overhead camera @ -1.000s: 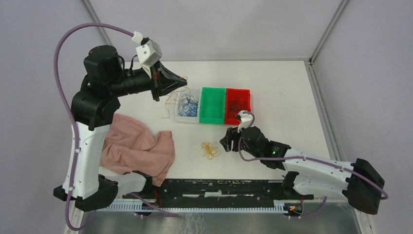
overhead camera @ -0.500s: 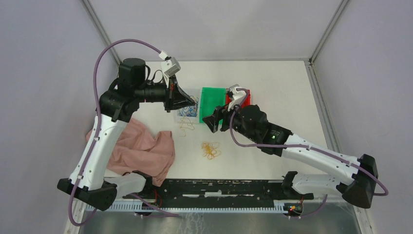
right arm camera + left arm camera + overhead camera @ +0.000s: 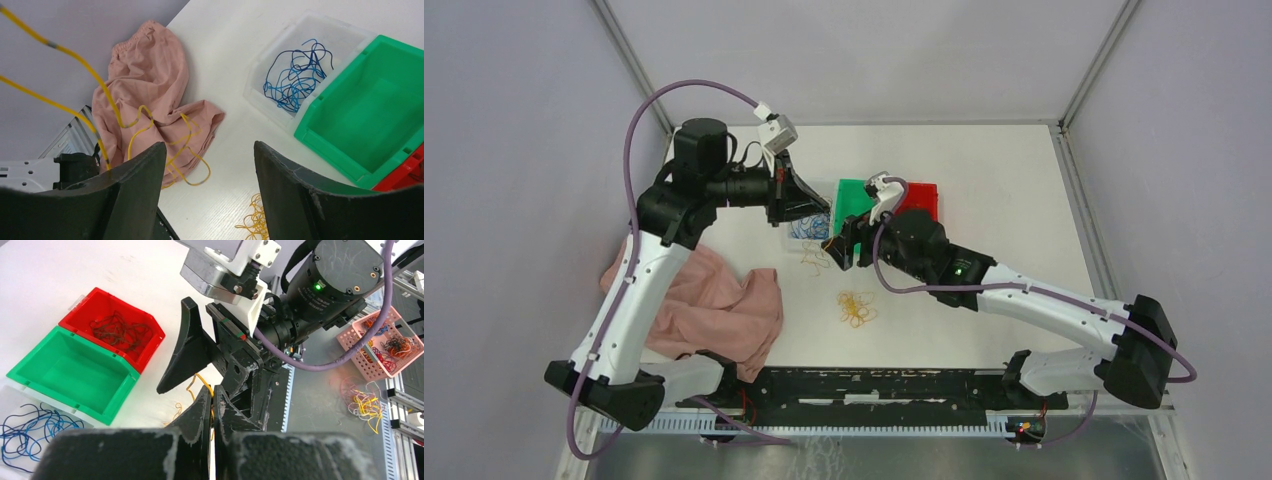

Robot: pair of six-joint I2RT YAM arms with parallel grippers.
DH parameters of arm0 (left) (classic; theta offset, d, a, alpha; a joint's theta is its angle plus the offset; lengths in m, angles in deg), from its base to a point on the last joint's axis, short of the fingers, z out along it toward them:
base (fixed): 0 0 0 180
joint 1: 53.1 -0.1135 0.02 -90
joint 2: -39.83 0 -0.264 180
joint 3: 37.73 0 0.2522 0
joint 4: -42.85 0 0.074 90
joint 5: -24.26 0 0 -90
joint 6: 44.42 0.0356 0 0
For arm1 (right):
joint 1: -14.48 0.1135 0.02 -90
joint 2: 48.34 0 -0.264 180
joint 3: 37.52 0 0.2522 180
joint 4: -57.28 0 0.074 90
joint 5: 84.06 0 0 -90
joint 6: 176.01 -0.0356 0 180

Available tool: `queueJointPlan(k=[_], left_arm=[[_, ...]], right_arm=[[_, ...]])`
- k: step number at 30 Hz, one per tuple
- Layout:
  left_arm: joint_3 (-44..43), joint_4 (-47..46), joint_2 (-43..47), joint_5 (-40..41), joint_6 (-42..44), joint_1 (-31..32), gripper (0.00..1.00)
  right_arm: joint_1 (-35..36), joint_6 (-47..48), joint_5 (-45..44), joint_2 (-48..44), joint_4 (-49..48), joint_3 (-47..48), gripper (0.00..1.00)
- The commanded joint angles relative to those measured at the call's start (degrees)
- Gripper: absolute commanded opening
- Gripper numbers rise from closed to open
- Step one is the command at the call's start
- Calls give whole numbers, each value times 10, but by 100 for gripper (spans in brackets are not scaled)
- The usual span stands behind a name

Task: Untangle the cables

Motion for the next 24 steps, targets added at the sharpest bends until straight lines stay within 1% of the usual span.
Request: queueJointPlan(k=[1,5,9,12,16,20,24], left_arm=[[-3,-50,-18,-1,-24,3,3],[-1,-72,-51,26,-22,6,3],[1,-107,-99,53,-25,11,3],[-3,-133,-137,75,-23,15,3],[-16,-156,-190,120,-10,17,3],[-29,-188,-238,156,-12,20,3],[-52,-219,-288,161,-34,25,3]], right_arm=[[-1,0,-53,-20,-19,5,71],[-10,11,-143,-30,38,-4,71],[-51,-18,-208,-24,127,0,71],[-110,-59,-220,-22,176,-12,71],[-159,-72,-235,-33,209,-39,71],[-179,-71,-254,-55,217,-62,71],[-188,-67,-261,-79,215,-80,71]])
